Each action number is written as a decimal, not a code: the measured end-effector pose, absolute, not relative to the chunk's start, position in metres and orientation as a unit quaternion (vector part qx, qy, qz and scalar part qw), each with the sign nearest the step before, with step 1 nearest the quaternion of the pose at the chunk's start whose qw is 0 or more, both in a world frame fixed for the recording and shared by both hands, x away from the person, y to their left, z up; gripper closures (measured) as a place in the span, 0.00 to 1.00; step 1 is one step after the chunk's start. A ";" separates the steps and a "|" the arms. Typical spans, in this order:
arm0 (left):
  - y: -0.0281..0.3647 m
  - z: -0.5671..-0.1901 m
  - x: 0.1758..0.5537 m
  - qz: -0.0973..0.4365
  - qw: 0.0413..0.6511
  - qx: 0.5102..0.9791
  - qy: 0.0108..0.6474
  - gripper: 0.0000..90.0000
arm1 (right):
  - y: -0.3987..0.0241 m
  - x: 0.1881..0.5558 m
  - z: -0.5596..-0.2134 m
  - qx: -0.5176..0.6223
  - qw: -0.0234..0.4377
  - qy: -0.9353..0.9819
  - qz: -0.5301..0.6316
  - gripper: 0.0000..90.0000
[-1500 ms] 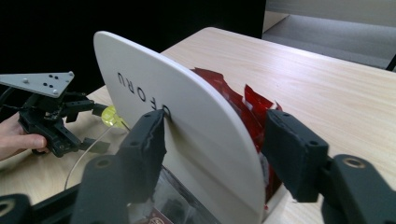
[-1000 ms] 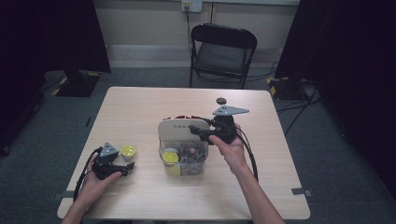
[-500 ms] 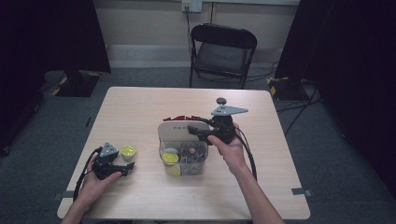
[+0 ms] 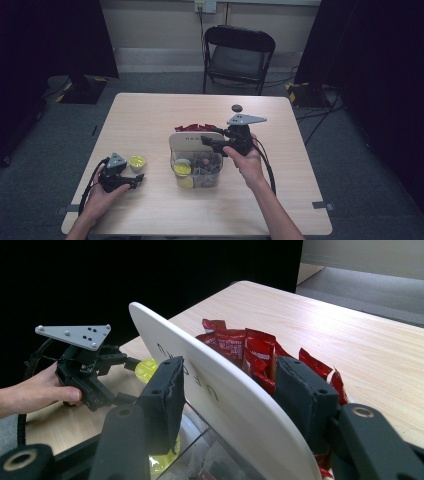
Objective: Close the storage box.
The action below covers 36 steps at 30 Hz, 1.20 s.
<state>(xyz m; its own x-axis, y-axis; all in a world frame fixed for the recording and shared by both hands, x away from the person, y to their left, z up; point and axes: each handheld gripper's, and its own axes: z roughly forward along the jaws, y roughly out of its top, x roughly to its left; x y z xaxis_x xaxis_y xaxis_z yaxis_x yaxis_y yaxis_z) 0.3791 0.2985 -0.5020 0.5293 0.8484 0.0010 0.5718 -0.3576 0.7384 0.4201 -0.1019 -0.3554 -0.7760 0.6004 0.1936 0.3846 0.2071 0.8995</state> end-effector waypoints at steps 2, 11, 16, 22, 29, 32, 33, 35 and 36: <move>0.299 -0.502 0.379 0.196 0.353 0.800 0.444 0.16 | -0.102 0.420 -0.356 0.318 0.097 0.770 0.544 0.54; 0.299 -0.502 0.379 0.195 0.353 0.801 0.443 0.16 | -0.101 0.418 -0.357 0.315 0.093 0.770 0.547 0.57; 0.299 -0.502 0.379 0.195 0.353 0.801 0.443 0.16 | -0.101 0.416 -0.356 0.308 0.092 0.774 0.545 0.57; 0.299 -0.502 0.379 0.195 0.353 0.801 0.443 0.16 | -0.101 0.415 -0.357 0.313 0.086 0.768 0.552 0.55; 0.299 -0.502 0.379 0.195 0.353 0.801 0.443 0.16 | -0.102 0.410 -0.358 0.308 0.080 0.774 0.548 0.55; 0.299 -0.502 0.379 0.195 0.353 0.801 0.443 0.16 | -0.102 0.409 -0.359 0.308 0.080 0.774 0.548 0.55; 0.299 -0.502 0.379 0.195 0.353 0.801 0.443 0.16 | -0.102 0.409 -0.359 0.308 0.080 0.775 0.546 0.55; 0.299 -0.502 0.379 0.195 0.353 0.801 0.443 0.16 | -0.103 0.408 -0.361 0.309 0.077 0.775 0.545 0.54; 0.299 -0.502 0.379 0.195 0.353 0.801 0.443 0.16 | -0.103 0.408 -0.361 0.309 0.077 0.777 0.544 0.54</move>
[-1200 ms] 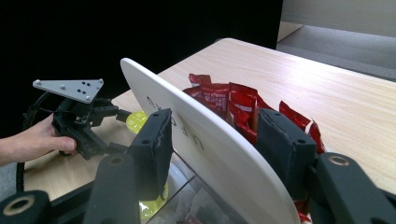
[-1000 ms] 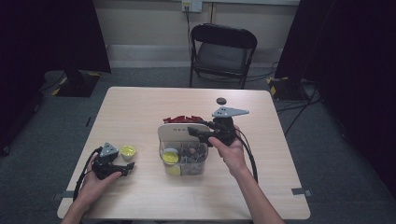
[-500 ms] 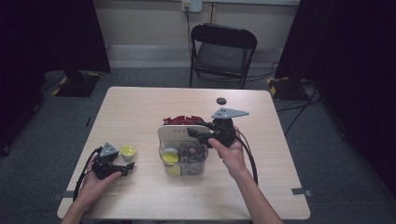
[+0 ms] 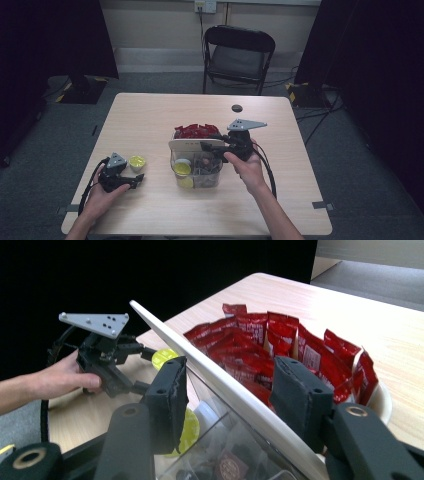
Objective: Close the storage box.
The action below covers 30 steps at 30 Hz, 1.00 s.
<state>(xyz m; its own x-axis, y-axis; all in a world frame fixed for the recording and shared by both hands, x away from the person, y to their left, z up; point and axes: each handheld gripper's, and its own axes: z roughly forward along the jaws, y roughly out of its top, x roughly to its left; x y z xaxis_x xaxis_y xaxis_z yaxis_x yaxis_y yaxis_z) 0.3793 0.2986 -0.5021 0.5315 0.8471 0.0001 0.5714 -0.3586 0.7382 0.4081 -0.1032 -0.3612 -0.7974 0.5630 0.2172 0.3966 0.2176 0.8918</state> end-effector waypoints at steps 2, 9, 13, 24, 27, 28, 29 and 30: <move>0.299 -0.502 0.379 0.195 0.353 0.801 0.443 0.16 | -0.104 0.408 -0.363 0.310 0.075 0.776 0.544 0.54; 0.299 -0.502 0.379 0.196 0.353 0.800 0.444 0.16 | -0.105 0.403 -0.368 0.309 0.068 0.780 0.540 0.51; 0.298 -0.502 0.379 0.196 0.353 0.800 0.444 0.16 | -0.103 0.400 -0.372 0.308 0.070 0.786 0.531 0.49; 0.298 -0.502 0.379 0.196 0.353 0.800 0.444 0.16 | -0.104 0.396 -0.380 0.324 0.083 0.788 0.517 0.30; 0.298 -0.502 0.379 0.196 0.353 0.800 0.444 0.16 | -0.106 0.394 -0.383 0.340 0.092 0.786 0.508 0.20; 0.298 -0.502 0.379 0.196 0.353 0.800 0.444 0.16 | -0.107 0.393 -0.384 0.341 0.094 0.786 0.507 0.20; 0.298 -0.502 0.379 0.196 0.354 0.800 0.444 0.16 | -0.108 0.392 -0.386 0.344 0.096 0.787 0.504 0.20; 0.298 -0.502 0.379 0.196 0.353 0.800 0.444 0.16 | -0.110 0.391 -0.387 0.344 0.097 0.787 0.504 0.19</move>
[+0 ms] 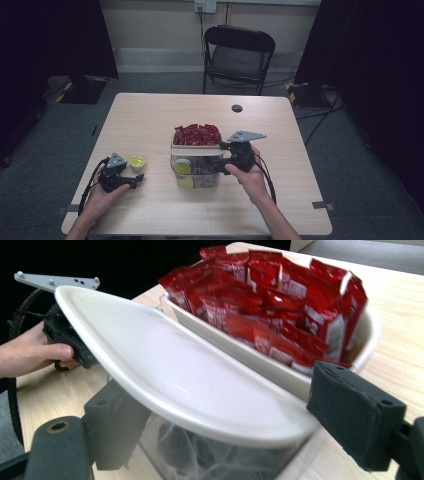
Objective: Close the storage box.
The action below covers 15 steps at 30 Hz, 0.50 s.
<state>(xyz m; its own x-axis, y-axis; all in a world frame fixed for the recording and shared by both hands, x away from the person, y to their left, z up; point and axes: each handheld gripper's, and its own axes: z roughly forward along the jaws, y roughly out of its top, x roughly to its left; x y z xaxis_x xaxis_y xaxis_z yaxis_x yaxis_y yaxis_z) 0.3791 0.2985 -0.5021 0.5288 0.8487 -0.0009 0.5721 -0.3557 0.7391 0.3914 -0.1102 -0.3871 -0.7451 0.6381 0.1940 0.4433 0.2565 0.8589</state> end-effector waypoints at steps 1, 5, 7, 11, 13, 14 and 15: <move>0.298 -0.502 0.379 0.196 0.353 0.800 0.444 0.16 | -0.112 0.391 -0.388 0.344 0.099 0.786 0.504 0.19; 0.298 -0.502 0.379 0.196 0.354 0.800 0.444 0.16 | -0.118 0.385 -0.387 0.346 0.110 0.784 0.504 0.19; 0.298 -0.502 0.379 0.196 0.353 0.800 0.444 0.16 | -0.121 0.382 -0.387 0.346 0.109 0.781 0.509 0.19; 0.298 -0.502 0.379 0.196 0.353 0.800 0.444 0.16 | -0.125 0.379 -0.390 0.349 0.108 0.783 0.504 0.19; 0.299 -0.502 0.379 0.196 0.353 0.800 0.444 0.16 | -0.126 0.378 -0.393 0.349 0.105 0.784 0.502 0.18; 0.298 -0.502 0.379 0.196 0.353 0.800 0.444 0.16 | -0.126 0.378 -0.395 0.349 0.103 0.785 0.502 0.18; 0.298 -0.502 0.379 0.196 0.353 0.800 0.444 0.16 | -0.126 0.377 -0.397 0.347 0.101 0.787 0.500 0.18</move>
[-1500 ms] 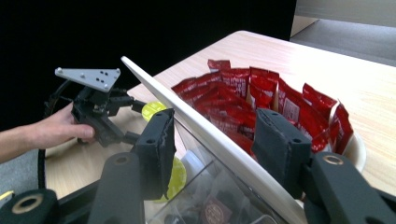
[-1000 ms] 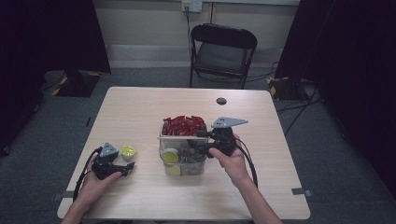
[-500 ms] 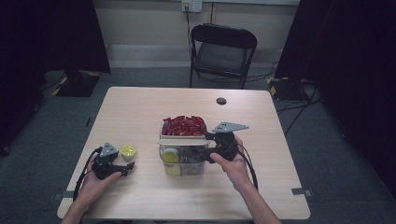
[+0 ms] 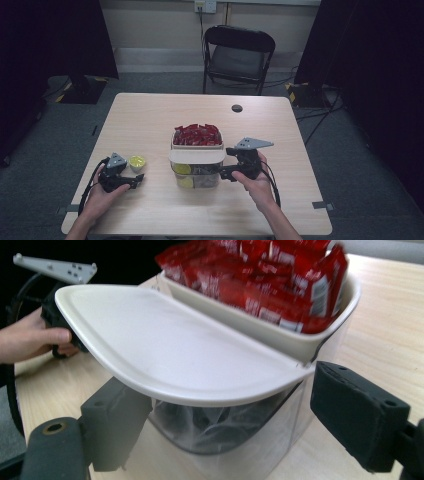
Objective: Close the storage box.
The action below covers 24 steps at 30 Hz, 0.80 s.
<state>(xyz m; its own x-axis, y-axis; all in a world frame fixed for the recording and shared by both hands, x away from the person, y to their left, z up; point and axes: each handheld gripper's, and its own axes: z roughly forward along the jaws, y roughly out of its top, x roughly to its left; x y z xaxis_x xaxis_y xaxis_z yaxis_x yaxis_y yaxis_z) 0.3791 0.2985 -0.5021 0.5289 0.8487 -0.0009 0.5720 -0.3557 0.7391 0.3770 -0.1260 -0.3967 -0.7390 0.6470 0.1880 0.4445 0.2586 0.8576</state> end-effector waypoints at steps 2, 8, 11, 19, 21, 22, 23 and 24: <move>0.298 -0.502 0.379 0.196 0.353 0.800 0.444 0.16 | -0.126 0.375 -0.399 0.346 0.100 0.789 0.498 0.18; 0.298 -0.502 0.379 0.196 0.353 0.800 0.444 0.16 | -0.131 0.366 -0.404 0.346 0.102 0.787 0.501 0.18; 0.298 -0.502 0.379 0.196 0.353 0.800 0.444 0.16 | -0.135 0.364 -0.412 0.353 0.100 0.789 0.492 0.18; 0.298 -0.502 0.379 0.196 0.353 0.800 0.444 0.16 | -0.144 0.360 -0.425 0.370 0.100 0.790 0.478 0.19; 0.298 -0.502 0.379 0.196 0.353 0.800 0.444 0.16 | -0.148 0.360 -0.426 0.381 0.108 0.785 0.477 0.19; 0.298 -0.502 0.379 0.196 0.354 0.800 0.444 0.16 | -0.149 0.360 -0.425 0.383 0.109 0.783 0.478 0.19; 0.298 -0.502 0.379 0.196 0.354 0.800 0.444 0.16 | -0.150 0.360 -0.425 0.382 0.111 0.783 0.478 0.19; 0.298 -0.502 0.379 0.196 0.353 0.800 0.444 0.16 | -0.152 0.361 -0.425 0.385 0.115 0.783 0.474 0.19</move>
